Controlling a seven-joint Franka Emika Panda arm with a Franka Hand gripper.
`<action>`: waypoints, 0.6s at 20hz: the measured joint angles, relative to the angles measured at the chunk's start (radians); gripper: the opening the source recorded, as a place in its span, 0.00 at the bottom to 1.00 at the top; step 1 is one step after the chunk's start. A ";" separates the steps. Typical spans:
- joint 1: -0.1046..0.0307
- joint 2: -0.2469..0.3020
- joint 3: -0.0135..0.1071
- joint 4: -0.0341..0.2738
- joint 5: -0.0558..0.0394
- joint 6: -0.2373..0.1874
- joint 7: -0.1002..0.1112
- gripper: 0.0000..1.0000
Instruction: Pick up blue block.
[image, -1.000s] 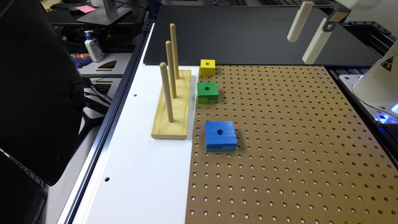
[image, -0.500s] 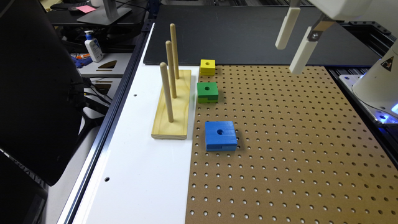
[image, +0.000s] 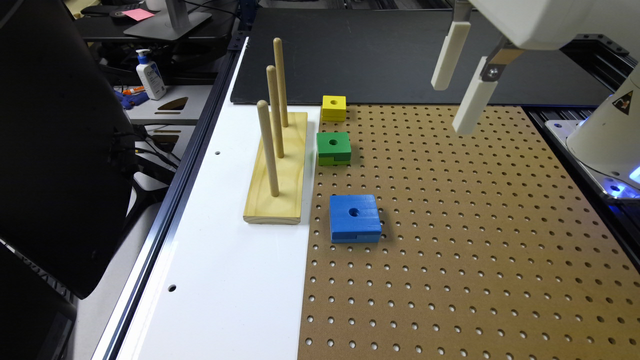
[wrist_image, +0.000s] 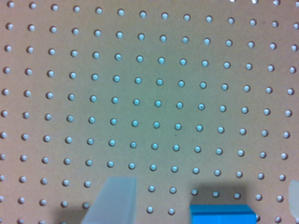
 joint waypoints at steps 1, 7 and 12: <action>0.000 0.006 0.003 0.007 0.0003 0.000 0.003 1.00; 0.000 0.050 0.016 0.051 0.0004 0.000 0.017 1.00; -0.001 0.085 0.016 0.084 0.0004 0.000 0.017 1.00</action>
